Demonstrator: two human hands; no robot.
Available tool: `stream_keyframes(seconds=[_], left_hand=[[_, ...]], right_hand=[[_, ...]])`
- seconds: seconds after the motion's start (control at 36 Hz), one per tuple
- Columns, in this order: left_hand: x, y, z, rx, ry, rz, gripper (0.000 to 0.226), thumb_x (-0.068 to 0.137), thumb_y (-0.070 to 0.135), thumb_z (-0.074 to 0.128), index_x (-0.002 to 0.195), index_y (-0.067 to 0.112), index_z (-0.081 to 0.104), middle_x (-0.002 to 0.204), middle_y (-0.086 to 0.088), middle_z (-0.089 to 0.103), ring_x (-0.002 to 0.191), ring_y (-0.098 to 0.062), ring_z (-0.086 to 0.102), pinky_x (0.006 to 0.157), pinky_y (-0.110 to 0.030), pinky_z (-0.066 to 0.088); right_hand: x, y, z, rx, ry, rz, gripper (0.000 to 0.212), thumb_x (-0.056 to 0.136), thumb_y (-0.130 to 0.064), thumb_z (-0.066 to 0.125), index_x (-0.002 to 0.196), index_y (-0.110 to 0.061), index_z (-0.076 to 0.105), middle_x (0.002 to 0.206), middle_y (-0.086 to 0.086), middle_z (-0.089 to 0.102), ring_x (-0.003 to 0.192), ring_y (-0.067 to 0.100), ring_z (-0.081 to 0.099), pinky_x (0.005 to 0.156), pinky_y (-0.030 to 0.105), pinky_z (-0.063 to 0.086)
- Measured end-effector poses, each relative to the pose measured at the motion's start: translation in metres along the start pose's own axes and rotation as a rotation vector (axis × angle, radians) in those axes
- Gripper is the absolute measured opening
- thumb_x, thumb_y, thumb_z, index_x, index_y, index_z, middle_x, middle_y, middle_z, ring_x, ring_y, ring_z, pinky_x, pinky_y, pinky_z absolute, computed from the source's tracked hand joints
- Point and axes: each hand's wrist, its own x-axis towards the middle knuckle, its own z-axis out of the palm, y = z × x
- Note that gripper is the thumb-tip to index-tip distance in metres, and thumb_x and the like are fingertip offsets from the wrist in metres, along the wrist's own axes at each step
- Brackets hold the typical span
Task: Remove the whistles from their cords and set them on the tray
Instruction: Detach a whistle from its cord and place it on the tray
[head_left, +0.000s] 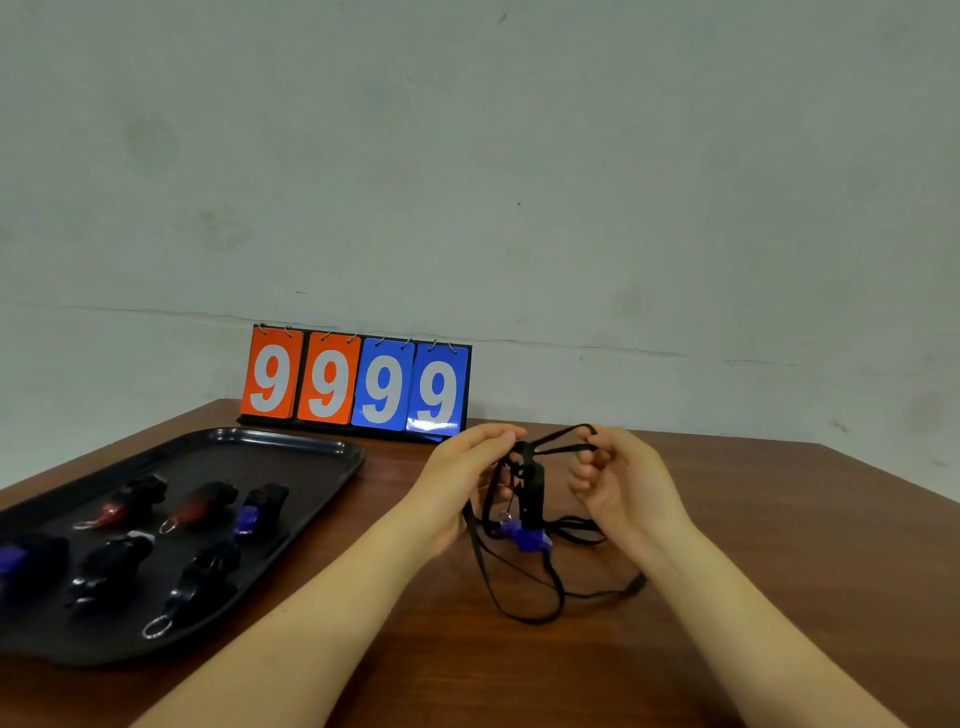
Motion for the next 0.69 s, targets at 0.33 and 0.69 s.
stream_keyframes(seconds=[0.33, 0.69], left_hand=[[-0.005, 0.018, -0.001, -0.712, -0.010, -0.195, 0.018, 0.077, 0.015, 0.061, 0.079, 0.005, 0.076, 0.067, -0.007, 0.062, 0.056, -0.014, 0.061, 0.057, -0.025, 0.054], [-0.008, 0.021, -0.006, -0.602, -0.277, -0.244, 0.017, 0.082, 0.016, 0.057, 0.086, 0.007, 0.071, 0.060, 0.003, 0.034, 0.041, -0.007, 0.029, 0.042, -0.018, 0.027]], right_hand=[[0.003, 0.007, -0.002, -0.617, -0.083, -0.196, 0.031, 0.092, -0.002, 0.049, 0.109, -0.023, 0.063, 0.112, 0.004, 0.067, 0.110, 0.017, 0.062, 0.085, 0.027, 0.052], [0.006, 0.043, -0.009, -1.194, -0.409, -0.104, 0.026, 0.093, -0.038, 0.055, 0.118, -0.038, 0.060, 0.116, -0.021, 0.064, 0.110, -0.005, 0.056, 0.098, 0.029, 0.045]])
